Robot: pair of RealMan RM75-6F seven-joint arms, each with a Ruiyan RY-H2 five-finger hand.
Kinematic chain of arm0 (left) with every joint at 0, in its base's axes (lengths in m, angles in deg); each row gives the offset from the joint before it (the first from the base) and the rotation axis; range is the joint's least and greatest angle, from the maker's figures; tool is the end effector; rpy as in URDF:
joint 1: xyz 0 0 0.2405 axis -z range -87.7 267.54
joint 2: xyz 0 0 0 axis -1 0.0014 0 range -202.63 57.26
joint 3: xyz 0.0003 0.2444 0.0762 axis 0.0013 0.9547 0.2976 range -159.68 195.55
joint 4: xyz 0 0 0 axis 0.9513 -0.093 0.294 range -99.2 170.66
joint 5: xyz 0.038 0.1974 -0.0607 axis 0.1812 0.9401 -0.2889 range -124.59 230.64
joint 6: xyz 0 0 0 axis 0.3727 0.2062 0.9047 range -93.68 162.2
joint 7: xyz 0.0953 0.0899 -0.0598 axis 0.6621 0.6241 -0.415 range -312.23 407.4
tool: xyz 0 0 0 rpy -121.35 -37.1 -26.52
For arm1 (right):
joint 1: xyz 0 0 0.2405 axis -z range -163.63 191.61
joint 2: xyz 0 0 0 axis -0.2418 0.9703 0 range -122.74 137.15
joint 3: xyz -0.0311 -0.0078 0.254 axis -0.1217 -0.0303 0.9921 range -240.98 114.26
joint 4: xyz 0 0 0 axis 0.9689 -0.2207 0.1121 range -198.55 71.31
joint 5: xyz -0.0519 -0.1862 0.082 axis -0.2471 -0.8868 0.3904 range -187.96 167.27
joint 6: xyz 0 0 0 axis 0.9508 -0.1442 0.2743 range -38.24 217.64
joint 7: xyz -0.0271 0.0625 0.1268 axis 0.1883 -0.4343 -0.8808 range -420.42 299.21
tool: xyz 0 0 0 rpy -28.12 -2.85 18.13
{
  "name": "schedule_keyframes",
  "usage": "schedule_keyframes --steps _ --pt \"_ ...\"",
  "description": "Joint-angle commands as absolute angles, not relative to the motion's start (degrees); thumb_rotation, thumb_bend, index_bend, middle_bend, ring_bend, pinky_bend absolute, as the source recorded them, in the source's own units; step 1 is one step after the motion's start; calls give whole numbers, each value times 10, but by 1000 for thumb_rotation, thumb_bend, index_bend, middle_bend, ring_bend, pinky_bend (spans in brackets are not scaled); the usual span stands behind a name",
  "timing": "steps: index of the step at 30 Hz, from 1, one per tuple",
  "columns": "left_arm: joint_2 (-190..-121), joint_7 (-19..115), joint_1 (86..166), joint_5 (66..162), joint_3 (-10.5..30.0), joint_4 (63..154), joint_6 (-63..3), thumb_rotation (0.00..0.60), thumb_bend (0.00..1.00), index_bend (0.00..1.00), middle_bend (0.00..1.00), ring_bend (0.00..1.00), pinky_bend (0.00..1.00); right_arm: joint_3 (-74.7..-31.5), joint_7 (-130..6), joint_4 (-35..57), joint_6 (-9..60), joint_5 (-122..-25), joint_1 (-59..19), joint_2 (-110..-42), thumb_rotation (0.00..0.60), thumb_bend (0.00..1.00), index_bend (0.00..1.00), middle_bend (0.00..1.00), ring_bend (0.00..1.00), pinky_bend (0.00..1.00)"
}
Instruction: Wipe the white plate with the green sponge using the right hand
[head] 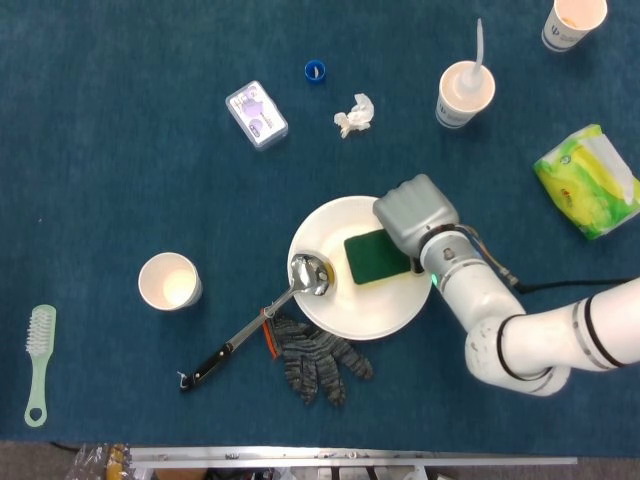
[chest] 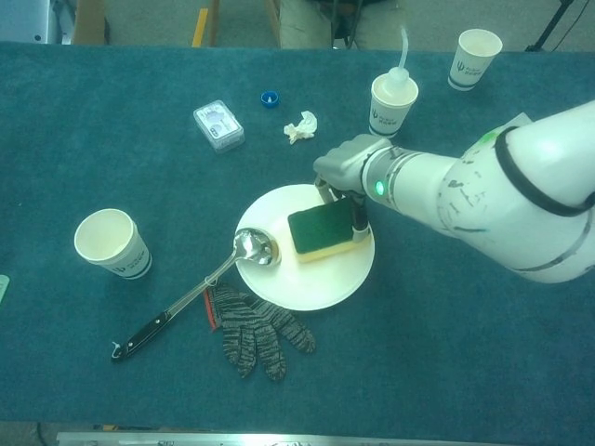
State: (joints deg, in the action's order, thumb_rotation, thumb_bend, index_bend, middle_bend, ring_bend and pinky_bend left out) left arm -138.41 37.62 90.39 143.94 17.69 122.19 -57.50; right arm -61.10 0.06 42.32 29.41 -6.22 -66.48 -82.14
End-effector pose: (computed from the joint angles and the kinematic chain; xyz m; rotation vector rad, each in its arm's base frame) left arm -0.3258 0.1476 0.1634 -1.3438 -0.9399 -1.0145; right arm -0.0470 -0.2985 -0.0609 2.1970 -0.8720 0.1584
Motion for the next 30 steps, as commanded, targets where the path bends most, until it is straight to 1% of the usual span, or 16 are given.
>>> schedule_keyframes --steps 1,6,17,23,30 --pt "-1384 376 904 1439 177 1222 -575 600 388 302 206 47 87 -610 11 417 293 -56 -671 -832 600 119 447 341 256 467" --pt "-1383 377 904 1441 177 1224 -576 600 388 302 206 47 87 -607 30 416 282 -43 -682 -840 600 118 447 341 256 467" --pt "-1385 382 906 1445 178 1227 -573 600 388 302 206 47 87 -617 63 430 252 -16 -684 -821 600 118 447 341 256 467" --pt "-1384 383 906 1445 178 1228 -574 600 388 302 206 47 87 -606 58 437 251 -27 -676 -814 600 118 447 341 256 467" --pt "-1383 380 905 1443 178 1226 -575 600 388 302 206 47 87 -593 57 430 256 -38 -676 -830 600 119 447 341 256 467"
